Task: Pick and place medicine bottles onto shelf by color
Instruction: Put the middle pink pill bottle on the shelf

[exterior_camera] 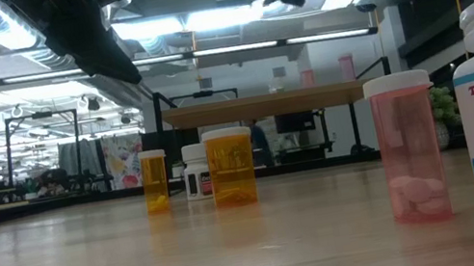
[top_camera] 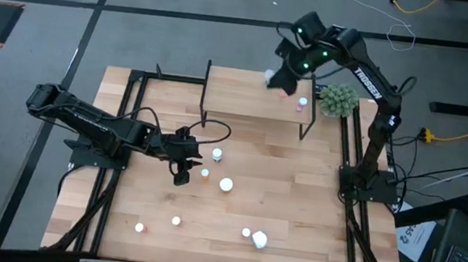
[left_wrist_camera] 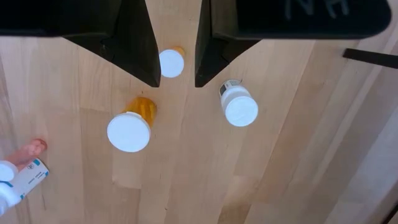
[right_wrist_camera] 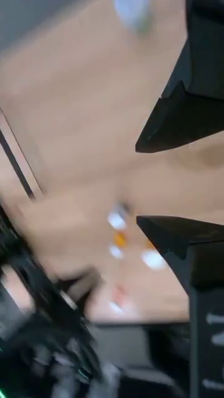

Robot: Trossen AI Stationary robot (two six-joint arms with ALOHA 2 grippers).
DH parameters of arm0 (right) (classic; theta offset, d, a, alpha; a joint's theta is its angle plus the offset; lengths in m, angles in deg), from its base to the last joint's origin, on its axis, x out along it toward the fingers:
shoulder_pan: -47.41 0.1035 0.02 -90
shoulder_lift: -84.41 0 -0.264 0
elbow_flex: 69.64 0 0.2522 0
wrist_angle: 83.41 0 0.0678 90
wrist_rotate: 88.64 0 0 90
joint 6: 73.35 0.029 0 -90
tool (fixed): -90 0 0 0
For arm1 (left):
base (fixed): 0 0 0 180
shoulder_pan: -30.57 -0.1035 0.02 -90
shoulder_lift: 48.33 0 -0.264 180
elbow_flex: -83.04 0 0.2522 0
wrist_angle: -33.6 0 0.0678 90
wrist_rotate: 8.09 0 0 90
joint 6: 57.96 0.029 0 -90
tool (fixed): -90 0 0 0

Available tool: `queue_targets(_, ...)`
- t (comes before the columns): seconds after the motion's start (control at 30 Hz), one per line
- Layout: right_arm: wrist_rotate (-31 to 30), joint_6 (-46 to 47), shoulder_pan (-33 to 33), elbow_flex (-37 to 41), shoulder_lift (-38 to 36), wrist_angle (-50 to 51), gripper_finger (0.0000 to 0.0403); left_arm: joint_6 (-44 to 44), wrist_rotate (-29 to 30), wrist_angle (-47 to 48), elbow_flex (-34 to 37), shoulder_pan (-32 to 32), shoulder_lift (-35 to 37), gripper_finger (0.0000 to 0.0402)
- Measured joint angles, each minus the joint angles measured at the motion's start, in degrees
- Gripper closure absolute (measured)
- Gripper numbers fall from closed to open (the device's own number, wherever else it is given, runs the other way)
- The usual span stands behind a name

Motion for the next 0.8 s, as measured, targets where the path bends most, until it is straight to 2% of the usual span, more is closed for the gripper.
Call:
queue_targets(0.17,1.2,-3.5,6.0,-1.4,0.0,10.2,0.0224,-0.3,0.0,0.0,0.0,0.0,0.0,0.0306)
queue_targets(0.27,1.2,-4.5,10.4,1.4,-0.7,9.9,0.0224,-3.5,-2.5,0.4,0.0,0.0,0.0,0.0306)
queue_targets(0.37,0.9,-4.6,14.9,3.6,-1.5,9.6,0.0224,-7.5,-8.4,3.2,0.0,0.1,0.4,0.0306)
queue_targets(0.53,-0.6,-4.8,21.4,7.7,-2.9,9.7,0.0224,-16.5,-21.7,8.1,0.0,2.4,1.5,0.0309)
queue_targets(0.7,-4.5,-4.7,26.4,11.5,-4.2,9.7,0.0224,-30.6,-34.5,7.6,0.0,10.9,1.4,0.0319)
queue_targets(0.8,-6.2,-4.8,28.3,13.9,-4.4,9.7,0.0224,-41.5,-37.3,7.3,0.0,17.3,1.4,0.0321)
